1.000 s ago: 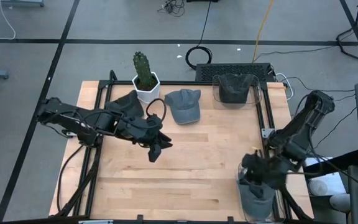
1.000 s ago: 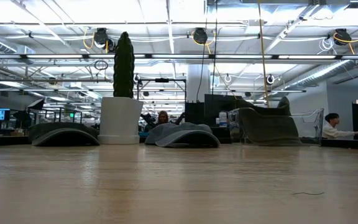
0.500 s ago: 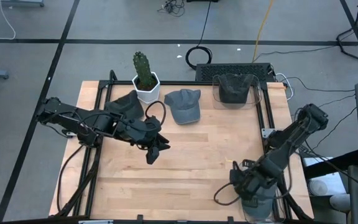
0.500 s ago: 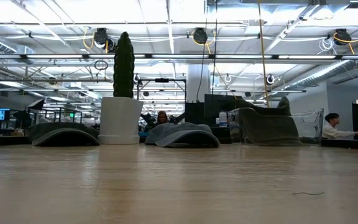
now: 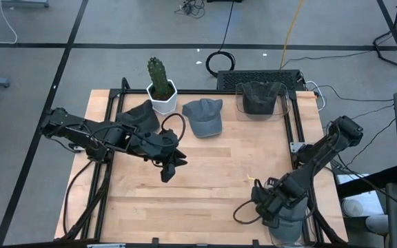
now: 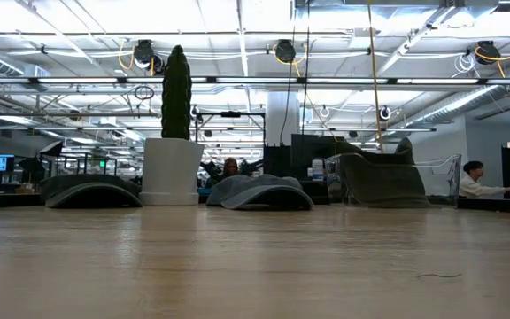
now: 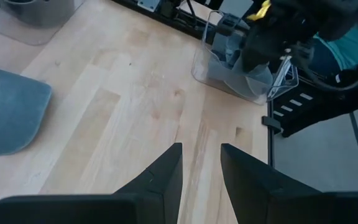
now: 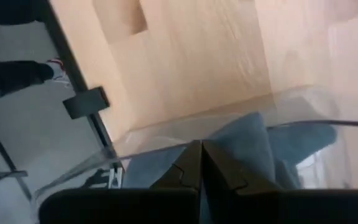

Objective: Pick & Place hat
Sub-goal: Put the bottom gray cap into the bottom transparent bin

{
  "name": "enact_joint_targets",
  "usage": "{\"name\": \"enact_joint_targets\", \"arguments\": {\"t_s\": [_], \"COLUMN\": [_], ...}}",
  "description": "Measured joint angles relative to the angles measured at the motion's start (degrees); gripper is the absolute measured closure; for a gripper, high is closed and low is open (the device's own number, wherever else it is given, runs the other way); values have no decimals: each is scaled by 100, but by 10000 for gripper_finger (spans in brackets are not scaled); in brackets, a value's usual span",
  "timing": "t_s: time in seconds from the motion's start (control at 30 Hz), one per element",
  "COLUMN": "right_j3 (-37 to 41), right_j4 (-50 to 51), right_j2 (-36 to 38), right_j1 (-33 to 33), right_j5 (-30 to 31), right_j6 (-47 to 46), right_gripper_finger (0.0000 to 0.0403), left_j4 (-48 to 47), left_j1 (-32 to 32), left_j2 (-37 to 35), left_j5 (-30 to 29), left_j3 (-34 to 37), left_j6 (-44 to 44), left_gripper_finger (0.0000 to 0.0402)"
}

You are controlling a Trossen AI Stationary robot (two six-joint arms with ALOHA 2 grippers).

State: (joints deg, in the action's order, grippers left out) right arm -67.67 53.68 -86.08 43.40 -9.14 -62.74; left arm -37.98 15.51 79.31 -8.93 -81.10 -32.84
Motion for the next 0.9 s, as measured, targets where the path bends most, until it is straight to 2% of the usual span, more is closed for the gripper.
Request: {"name": "enact_joint_targets", "arguments": {"t_s": [0.33, 0.6, 0.73, 0.9], "right_j3": [657, 1277, 1313, 1280], "right_j4": [9, -1173, -823, -171], "right_j2": [6, 41, 127, 853], "right_j1": [-8, -67, -71, -107], "right_j5": [-121, -95, -107, 3], "right_j6": [-121, -517, -540, -643], "right_gripper_finger": [403, 403, 403, 403], "left_j4": [1, -1, 4, 9], "left_j1": [0, 0, 0, 0], "left_j2": [0, 0, 0, 1], "left_j5": [3, 4, 11, 12], "left_j3": [1, 2, 2, 2], "left_j6": [72, 76, 73, 73], "left_gripper_finger": [284, 284, 284, 284]}}
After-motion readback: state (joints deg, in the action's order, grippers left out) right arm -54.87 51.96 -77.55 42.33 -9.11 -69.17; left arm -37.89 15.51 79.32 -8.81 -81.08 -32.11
